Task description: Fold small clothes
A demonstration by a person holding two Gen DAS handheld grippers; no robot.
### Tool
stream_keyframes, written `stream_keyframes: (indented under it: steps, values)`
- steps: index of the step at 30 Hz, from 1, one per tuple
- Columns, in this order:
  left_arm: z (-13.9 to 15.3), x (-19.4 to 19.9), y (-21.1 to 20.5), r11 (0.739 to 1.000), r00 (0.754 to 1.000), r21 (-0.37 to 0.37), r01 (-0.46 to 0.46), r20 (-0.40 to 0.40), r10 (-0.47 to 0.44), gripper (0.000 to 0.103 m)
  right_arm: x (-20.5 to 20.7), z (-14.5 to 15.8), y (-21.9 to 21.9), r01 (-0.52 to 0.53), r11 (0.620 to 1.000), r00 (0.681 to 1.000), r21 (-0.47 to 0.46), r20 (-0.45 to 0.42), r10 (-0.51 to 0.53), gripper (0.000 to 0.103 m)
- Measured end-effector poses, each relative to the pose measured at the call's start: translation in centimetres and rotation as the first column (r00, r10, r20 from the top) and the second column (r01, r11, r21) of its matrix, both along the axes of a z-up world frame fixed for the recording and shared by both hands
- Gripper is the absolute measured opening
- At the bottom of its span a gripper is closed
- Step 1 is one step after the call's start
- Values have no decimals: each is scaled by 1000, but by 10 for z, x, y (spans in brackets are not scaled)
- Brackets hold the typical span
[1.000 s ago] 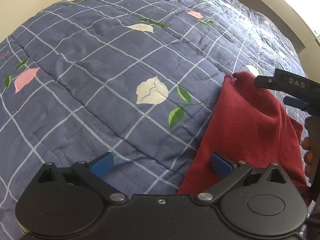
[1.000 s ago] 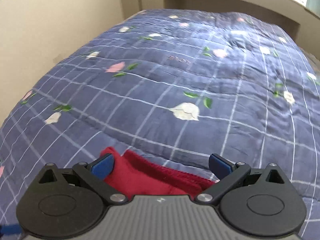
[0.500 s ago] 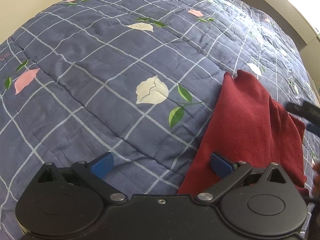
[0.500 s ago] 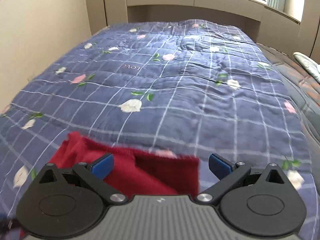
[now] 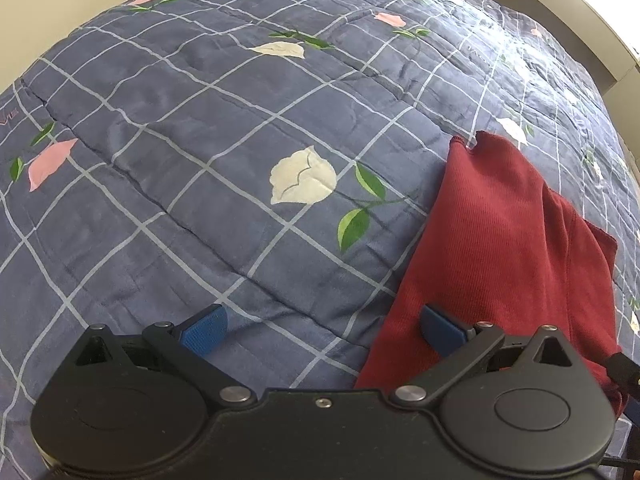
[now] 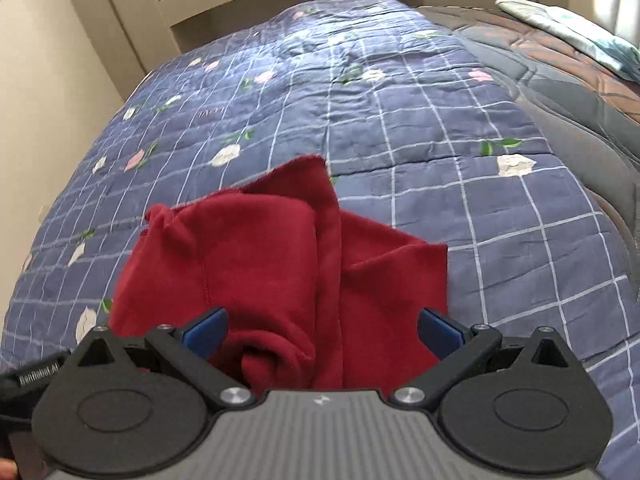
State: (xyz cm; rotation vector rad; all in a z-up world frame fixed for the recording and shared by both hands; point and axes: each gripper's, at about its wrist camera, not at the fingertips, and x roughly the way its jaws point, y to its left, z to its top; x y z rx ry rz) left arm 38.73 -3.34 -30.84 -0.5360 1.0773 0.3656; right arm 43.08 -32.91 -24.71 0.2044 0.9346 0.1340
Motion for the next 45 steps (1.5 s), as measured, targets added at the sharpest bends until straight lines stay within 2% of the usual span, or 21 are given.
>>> stream_keyframes:
  steps: [4,6,8,13,17,20,24,28,30,32,34,41,45]
  values:
    - [1,1,-1,1000,1000,12,6,-3,-6,102,5,8,-2,17,1000,999,13,47,-18,93]
    - [1,1,-2,1000,1000,17,5,-5,-5,102,9,9,-1,12,1000,998,14,65,-13,91]
    - [2,1,-3,1000,1000,21,4,-5,-3,102,14,9,-1,0,1000,998,30,64,-2,80]
    - [2,0,-4,1000,1000,24,-1,-3,1,102,27,4,2,-38,998,997,59,68,34,63]
    - [3,-1,-4,1000,1000,27,-2,2,2,102,38,-1,6,-70,995,996,76,57,66,55]
    - [3,-2,-4,1000,1000,27,-6,3,6,102,44,-6,8,-87,993,996,82,38,84,54]
    - [3,-2,-4,1000,1000,27,-6,3,6,102,45,-20,7,-77,991,997,111,-16,80,49]
    - [3,-2,-4,1000,1000,28,-4,3,4,102,40,-23,7,-65,989,997,136,-24,69,42]
    - [3,-2,-5,1000,1000,29,-4,3,4,102,39,-23,6,-58,988,998,141,-28,63,35]
    - [3,-2,-5,1000,1000,31,-2,3,2,102,39,-22,5,-52,987,998,154,-27,56,16]
    - [4,-2,-5,1000,1000,31,-2,3,2,102,38,-17,6,-60,986,998,152,-7,62,9]
    - [20,-2,-2,1000,999,3,12,38,-12,102,22,13,-8,-50,988,995,146,89,37,7]
    - [33,0,-5,999,996,-12,33,80,-32,102,16,21,-32,-3,989,997,145,80,-9,7]
